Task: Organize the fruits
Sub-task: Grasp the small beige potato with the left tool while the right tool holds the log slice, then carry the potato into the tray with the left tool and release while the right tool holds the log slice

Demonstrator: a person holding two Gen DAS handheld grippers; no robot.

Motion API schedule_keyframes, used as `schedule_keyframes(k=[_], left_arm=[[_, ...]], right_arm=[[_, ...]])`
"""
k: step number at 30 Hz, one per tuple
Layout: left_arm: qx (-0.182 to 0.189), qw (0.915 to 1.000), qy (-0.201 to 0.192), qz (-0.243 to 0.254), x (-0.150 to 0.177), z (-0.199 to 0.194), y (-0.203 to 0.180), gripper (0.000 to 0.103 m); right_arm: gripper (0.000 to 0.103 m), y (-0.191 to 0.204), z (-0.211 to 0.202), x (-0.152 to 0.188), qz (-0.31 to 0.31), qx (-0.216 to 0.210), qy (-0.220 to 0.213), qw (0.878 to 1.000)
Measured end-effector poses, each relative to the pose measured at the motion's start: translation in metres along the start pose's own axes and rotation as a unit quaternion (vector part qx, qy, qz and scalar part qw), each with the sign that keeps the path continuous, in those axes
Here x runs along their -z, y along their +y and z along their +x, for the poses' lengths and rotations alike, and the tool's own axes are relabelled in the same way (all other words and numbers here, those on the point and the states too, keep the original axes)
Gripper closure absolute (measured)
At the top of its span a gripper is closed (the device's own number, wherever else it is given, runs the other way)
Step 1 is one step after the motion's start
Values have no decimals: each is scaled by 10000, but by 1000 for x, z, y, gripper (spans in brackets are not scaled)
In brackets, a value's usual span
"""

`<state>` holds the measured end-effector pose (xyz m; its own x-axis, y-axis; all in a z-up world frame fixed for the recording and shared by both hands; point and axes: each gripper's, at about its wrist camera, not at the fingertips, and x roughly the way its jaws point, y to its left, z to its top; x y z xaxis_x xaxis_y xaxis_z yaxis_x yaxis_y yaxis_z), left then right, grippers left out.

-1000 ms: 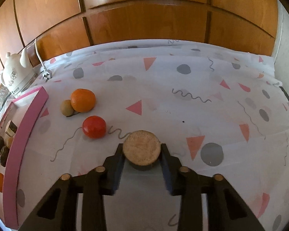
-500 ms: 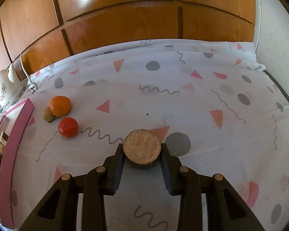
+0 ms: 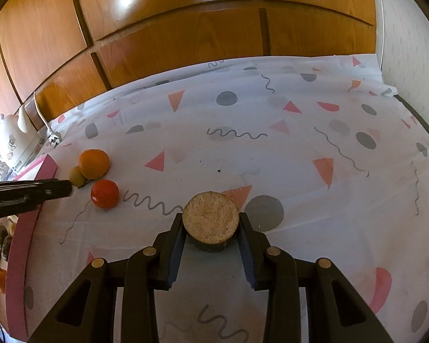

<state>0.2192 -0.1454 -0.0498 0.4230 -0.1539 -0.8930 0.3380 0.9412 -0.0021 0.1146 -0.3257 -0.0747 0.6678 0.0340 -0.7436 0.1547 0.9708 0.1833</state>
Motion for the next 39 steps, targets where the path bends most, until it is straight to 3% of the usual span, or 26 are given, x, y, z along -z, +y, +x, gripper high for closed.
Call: schedule_keyframes(k=[5, 11, 23, 28, 33, 39], left_arm=[[-171, 9996, 9, 206, -8, 16, -5, 73], [40, 9999, -103, 121, -10, 16, -3, 76], [538, 9971, -421, -350, 41, -39, -12, 76], [625, 9962, -551, -268, 77, -57, -31, 76], [682, 9964, -490, -65, 107, -51, -51, 76], [563, 9960, -694, 18, 117, -45, -57, 76]], right_arm=[[67, -1, 0, 0, 47, -57, -17, 10000], [67, -1, 1, 0, 27, -35, -17, 10000], [66, 2, 3, 0, -44, 44, 36, 10000], [66, 7, 4, 0, -167, 187, 46, 9997], [66, 8, 3, 0, -169, 189, 45, 9997], [67, 5, 1, 0, -133, 110, 32, 9998]])
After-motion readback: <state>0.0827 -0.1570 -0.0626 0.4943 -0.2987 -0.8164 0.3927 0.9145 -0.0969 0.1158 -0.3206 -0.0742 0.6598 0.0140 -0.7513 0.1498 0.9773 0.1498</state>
